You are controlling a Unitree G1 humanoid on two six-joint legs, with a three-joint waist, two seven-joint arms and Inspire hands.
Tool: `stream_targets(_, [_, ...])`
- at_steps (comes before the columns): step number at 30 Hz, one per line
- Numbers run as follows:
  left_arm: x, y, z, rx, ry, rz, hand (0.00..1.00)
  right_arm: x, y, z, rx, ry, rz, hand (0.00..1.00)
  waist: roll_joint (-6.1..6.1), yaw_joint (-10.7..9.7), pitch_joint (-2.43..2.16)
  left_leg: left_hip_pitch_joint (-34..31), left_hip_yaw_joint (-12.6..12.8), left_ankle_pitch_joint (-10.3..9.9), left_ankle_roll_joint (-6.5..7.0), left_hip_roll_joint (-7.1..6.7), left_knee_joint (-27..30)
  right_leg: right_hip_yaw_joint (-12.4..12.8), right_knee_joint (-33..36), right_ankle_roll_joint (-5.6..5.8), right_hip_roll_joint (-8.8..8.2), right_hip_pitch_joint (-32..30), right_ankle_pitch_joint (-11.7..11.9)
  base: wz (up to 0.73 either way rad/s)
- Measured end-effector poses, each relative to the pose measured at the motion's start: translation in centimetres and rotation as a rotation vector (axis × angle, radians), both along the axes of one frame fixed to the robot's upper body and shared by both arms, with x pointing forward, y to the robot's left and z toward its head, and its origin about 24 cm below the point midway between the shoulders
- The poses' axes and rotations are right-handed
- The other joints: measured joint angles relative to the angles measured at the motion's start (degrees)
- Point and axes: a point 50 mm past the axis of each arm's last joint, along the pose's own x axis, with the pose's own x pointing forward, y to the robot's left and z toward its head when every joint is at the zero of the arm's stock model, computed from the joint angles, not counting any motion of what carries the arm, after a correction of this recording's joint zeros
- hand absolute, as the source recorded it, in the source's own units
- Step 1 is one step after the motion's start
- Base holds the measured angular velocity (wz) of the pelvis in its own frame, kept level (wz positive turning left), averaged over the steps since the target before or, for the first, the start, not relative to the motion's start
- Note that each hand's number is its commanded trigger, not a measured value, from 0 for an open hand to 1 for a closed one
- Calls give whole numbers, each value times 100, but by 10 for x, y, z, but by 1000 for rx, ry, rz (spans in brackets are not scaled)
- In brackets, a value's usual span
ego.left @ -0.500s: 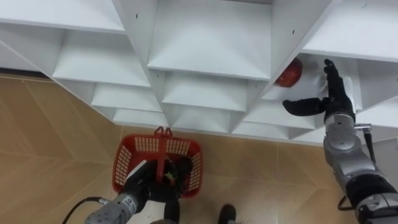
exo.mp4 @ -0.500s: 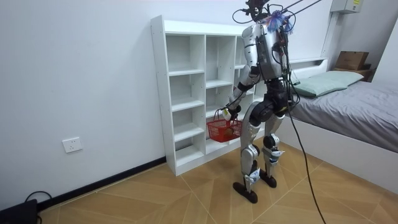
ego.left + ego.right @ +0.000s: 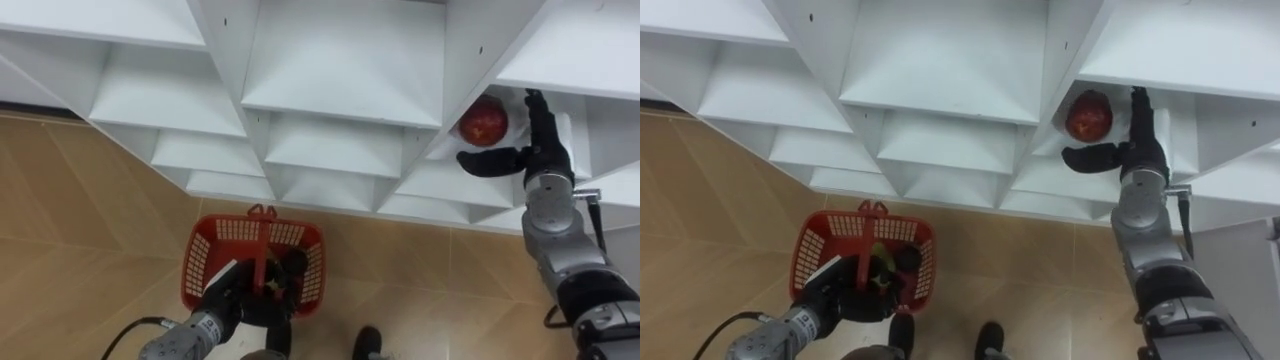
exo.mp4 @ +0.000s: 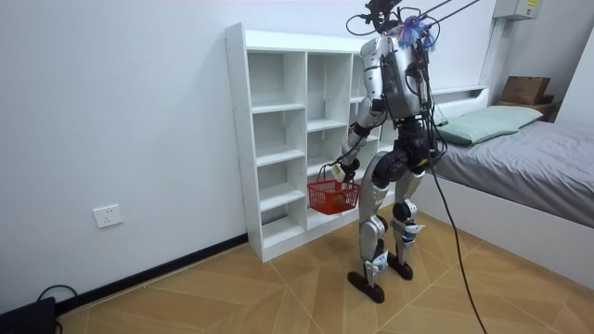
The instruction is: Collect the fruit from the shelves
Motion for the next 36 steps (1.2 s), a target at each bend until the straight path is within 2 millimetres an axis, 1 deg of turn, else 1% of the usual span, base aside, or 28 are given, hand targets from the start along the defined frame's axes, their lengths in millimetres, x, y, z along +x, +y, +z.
stream_targets(6, [-1,-2,-1,1,4,-14,100,9,3,13,-12,-46,-5,0,0,-2,0,-1,0,0,0,1,1,-4,-2,0,-1,0,1,0])
stream_targets(15, [0,-4,0,-1,1,-18,100,12,10,20,-35,-79,25,0,-1,1,0,0,3,0,0,0,0,-2,-2,0,-1,-1,1,0])
stream_targets(22, [0,-3,-1,-2,5,-17,100,12,11,19,-55,-72,37,0,-2,-3,0,0,3,1,0,-1,0,1,0,0,-2,1,1,0])
stream_targets(28, [-5,-1,-6,7,48,-10,100,10,12,13,-63,-22,61,0,-4,-9,1,-10,-1,4,4,-2,-2,-4,9,0,-11,-3,0,0])
stream_targets(36, [-4,0,-6,10,56,-10,100,10,13,9,-54,19,93,0,-9,1,4,-46,-1,32,22,-21,-20,-4,7,4,-76,-36,-2,1])
